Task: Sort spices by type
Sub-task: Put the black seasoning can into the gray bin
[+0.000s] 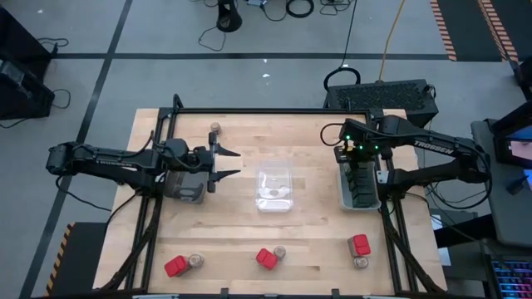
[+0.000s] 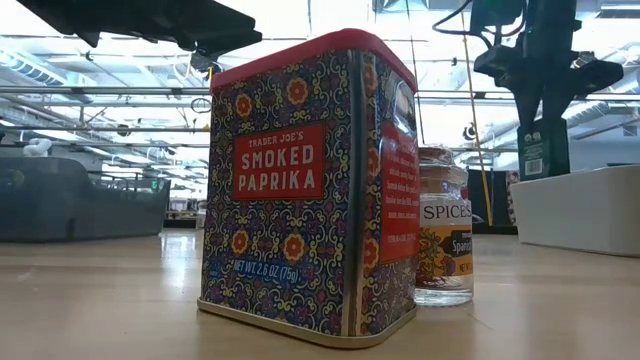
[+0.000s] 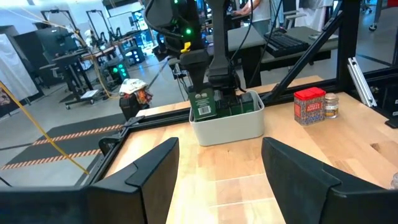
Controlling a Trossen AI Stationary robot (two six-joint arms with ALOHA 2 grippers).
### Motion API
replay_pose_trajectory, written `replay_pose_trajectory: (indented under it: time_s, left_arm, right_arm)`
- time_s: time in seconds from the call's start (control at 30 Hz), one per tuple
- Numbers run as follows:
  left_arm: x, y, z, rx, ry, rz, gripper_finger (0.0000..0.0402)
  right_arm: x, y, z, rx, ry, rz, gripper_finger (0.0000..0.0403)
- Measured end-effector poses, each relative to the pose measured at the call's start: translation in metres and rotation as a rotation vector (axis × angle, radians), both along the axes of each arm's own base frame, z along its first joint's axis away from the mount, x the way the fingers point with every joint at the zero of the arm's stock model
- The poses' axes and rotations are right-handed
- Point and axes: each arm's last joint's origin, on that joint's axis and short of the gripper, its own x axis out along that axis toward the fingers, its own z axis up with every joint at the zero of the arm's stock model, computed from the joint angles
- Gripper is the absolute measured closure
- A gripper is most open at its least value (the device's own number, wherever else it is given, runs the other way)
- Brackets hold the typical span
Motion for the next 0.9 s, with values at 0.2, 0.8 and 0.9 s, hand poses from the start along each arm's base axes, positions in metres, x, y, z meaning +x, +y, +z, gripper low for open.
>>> replay_pose_trajectory:
  time_s: [0.2,0.8,0.9]
  left_arm:
    - [0.000,0.000,0.000,0.000,0.000,0.000,0.0166]
    - [0.000,0.000,0.000,0.000,0.005,0.000,0.0166]
    - [0.000,0.000,0.000,0.000,0.005,0.000,0.0166]
  right_arm:
    - [0.000,0.000,0.000,-0.008,-0.002,-0.017,0.0298]
    - [-0.001,0.001,-0.024,0.054,0.030,-0.020,0.0298]
    - [-0.001,0.001,-0.035,0.049,0.043,-0.005,0.0298]
